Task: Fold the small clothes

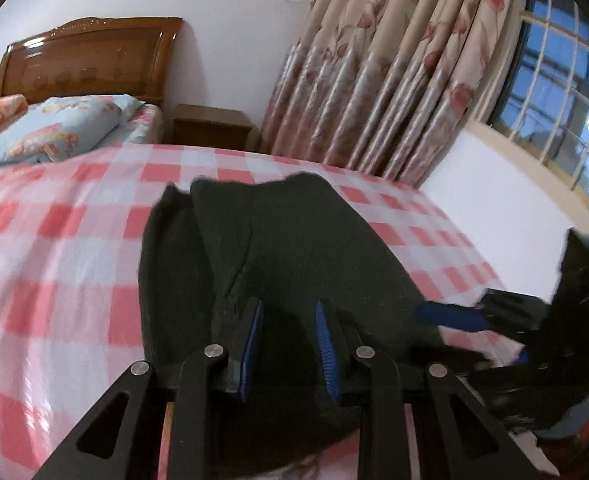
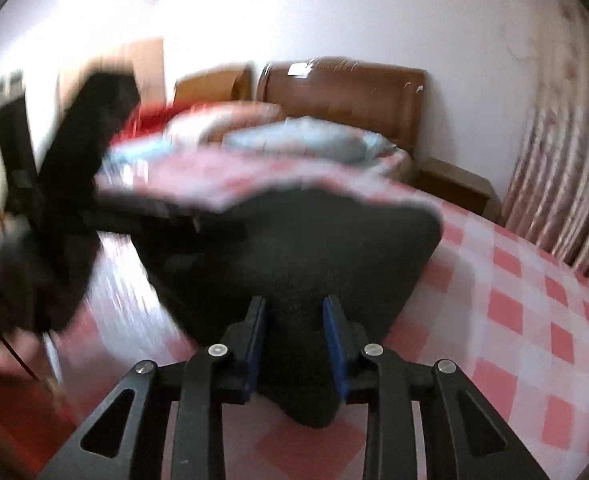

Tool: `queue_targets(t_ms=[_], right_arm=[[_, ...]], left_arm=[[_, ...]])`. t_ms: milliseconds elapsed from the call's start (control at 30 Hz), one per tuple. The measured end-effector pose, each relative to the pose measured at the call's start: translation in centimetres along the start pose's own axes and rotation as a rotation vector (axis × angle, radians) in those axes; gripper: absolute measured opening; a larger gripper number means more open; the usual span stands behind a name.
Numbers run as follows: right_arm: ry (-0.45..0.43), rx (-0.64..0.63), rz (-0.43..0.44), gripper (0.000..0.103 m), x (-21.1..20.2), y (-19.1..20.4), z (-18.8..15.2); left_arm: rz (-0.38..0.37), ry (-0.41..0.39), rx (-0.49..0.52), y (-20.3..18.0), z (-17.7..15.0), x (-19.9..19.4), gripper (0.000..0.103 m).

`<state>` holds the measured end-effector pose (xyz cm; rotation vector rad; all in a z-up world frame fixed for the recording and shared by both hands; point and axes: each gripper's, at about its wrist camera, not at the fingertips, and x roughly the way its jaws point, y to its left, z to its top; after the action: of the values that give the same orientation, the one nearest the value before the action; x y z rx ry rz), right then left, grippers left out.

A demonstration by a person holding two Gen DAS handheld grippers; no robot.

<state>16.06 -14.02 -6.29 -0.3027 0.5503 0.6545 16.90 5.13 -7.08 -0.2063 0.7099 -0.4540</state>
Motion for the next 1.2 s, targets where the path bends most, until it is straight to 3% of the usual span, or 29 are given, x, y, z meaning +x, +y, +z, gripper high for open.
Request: queue_targets(t_ms=[33,67,133,200,300,367,400,533,667,733,867,967,1067,1133,1200], right_arm=[[-0.012,-0.05,-0.024,0.059,0.0,0.8,-0.2],[-0.001,-0.061,-0.025,0.071,0.1,0.9,0.0],[0.016,-0.051,-0.031,0.063,-0.1,0.7,0.7],[-0.001,-0.063,-0.062,0.063,-0.5,1.0,1.6],[-0.042,-0.119,-0.071,0.071,-0.9,3.0,2.3],[0.012,-0.164,-0.064,0.075,0.9,4.5,2.0],[0.048,-0.18,-0.059,0.103,1.6,5.7,1.0],[0.056,-0.272,-0.104,0.103,2.8,7.0,-0.6],[0.102,-0.243,0.008,0.103,2.1,5.9,0.5],[0.083,-0.242,0.039,0.103,1.1,5.2,1.3],[-0.021,-0.117,-0.005,0.103,0.4,1.0,4.0],[-0.052,-0.003,0.004,0.103,2.0,-2.3,5.2],[0.044,0.043,0.045,0.103,4.9,-3.2,3.8],[0.002,0.021,0.04,0.103,4.7,-2.6,2.1],[-0.005,0.045,0.085,0.103,4.6,-3.0,2.0]], left_arm=[[-0.029,-0.014,-0.007,0.4,-0.6,-0.3,0.027],[-0.048,-0.014,-0.016,0.8,-1.1,-0.4,0.027],[-0.066,-0.014,-0.026,1.1,-1.5,-0.5,0.027],[-0.074,-0.026,-0.029,1.1,-1.8,-0.5,0.027],[-0.113,-0.047,-0.075,1.8,-2.0,-0.4,0.027],[-0.138,-0.059,-0.097,2.2,-2.3,-0.5,0.027],[-0.14,-0.058,-0.097,2.2,-2.4,-0.4,0.026],[-0.117,-0.05,-0.054,1.7,-2.9,-0.5,0.025],[-0.088,0.008,-0.081,1.3,-1.2,-0.7,0.025],[-0.067,0.004,-0.052,0.3,0.8,-1.2,0.025],[-0.027,-0.044,0.083,-2.5,6.4,-0.6,0.029],[0.026,-0.037,0.09,-2.4,9.1,2.3,0.03],[0.07,0.035,0.0,-0.3,8.2,5.6,0.03],[0.061,0.066,-0.042,1.3,6.0,6.8,0.03],[0.014,-0.024,-0.074,2.5,4.0,5.9,0.029]])
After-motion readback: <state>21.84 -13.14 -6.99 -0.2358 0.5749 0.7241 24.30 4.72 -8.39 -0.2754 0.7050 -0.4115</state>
